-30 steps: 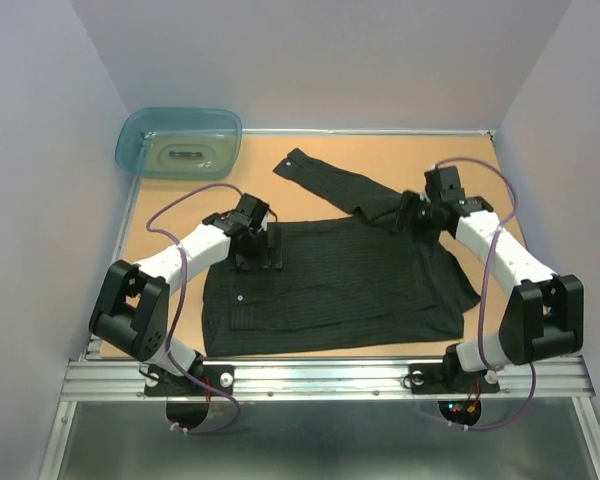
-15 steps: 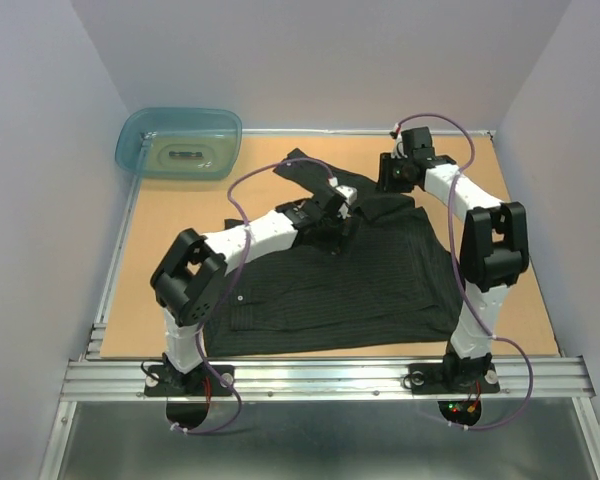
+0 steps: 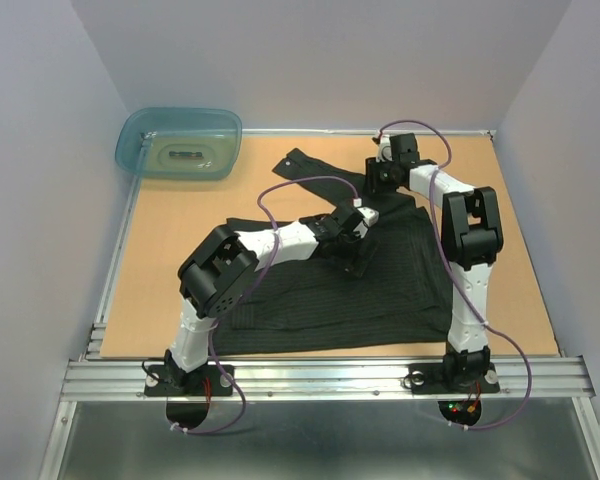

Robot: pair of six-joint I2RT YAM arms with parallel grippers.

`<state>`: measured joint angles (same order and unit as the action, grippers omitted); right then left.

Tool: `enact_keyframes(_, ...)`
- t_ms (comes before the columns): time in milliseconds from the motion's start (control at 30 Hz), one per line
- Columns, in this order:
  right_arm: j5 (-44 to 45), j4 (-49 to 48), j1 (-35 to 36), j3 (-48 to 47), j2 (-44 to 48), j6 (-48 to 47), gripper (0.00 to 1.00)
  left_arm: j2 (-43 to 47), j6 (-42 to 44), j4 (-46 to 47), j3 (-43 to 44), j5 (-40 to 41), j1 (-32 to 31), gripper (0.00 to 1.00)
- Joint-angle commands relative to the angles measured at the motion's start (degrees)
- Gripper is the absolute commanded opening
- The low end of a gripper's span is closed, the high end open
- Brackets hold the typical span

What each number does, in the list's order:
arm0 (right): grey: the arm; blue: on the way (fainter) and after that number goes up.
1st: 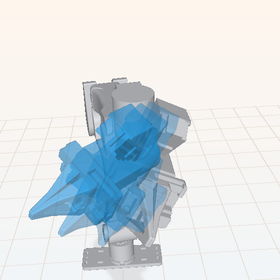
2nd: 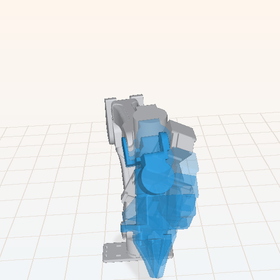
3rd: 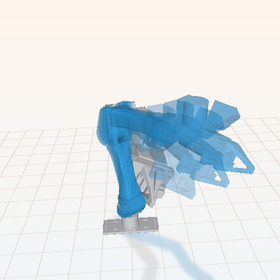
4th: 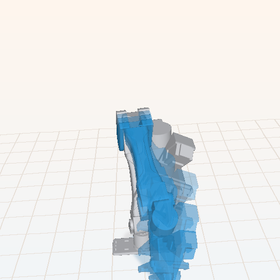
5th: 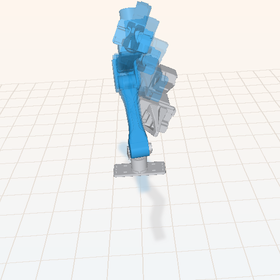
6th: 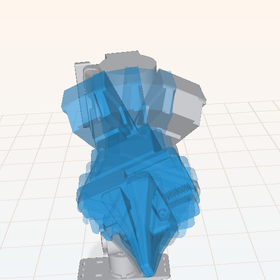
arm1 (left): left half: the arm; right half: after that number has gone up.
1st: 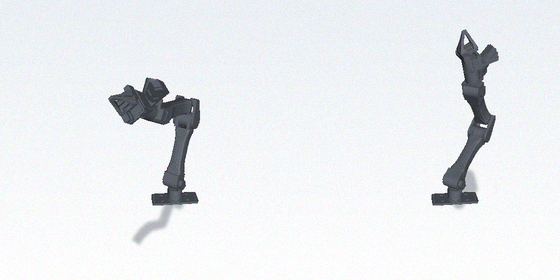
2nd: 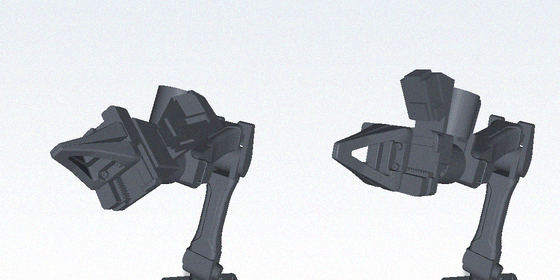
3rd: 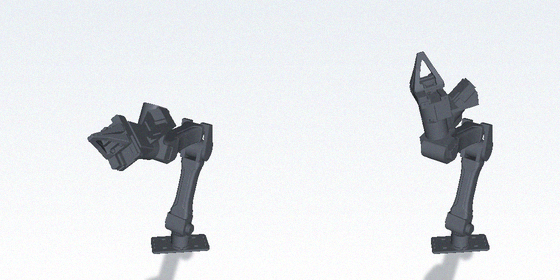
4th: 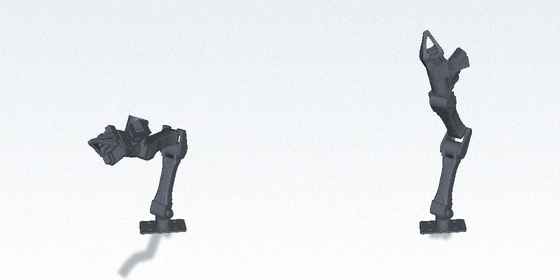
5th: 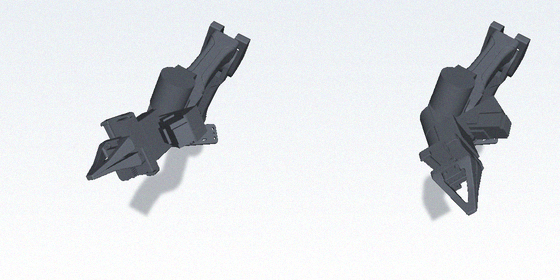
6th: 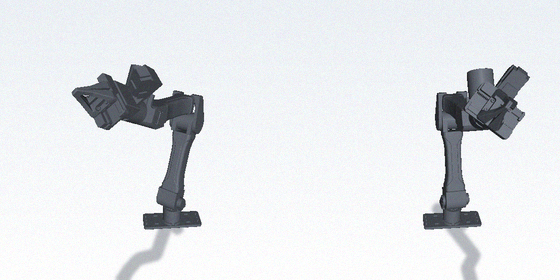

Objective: Fold and stack the long sleeve shirts
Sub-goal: Fold the shirt

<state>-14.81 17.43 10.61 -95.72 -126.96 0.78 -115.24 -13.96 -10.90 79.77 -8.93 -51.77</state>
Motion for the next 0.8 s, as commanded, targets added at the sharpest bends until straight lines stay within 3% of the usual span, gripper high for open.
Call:
enact_keyframes(0,-0.31,-3.02,0.64,-5.69,-4.17,-1.83,0.44,-0.25,0.16,0.09,-2.15,-4.95,-0.44,0.97)
enact_keyframes(333,10.4,-2.93,0.46,-18.69,-13.66,2.3,0.46,0.28,0.51,-0.97,-5.59,-8.65,-1.4,0.97)
enact_keyframes(633,17.97,-2.84,-0.59,-26.44,-16.22,4.76,0.47,0.63,1.39,-2.29,-5.41,-9.18,-2.02,0.97)
enact_keyframes(767,18.58,-2.75,-0.68,-26.97,-14.2,4.06,0.53,1.07,0.51,-3.95,-4.01,-5.41,-2.02,0.98)
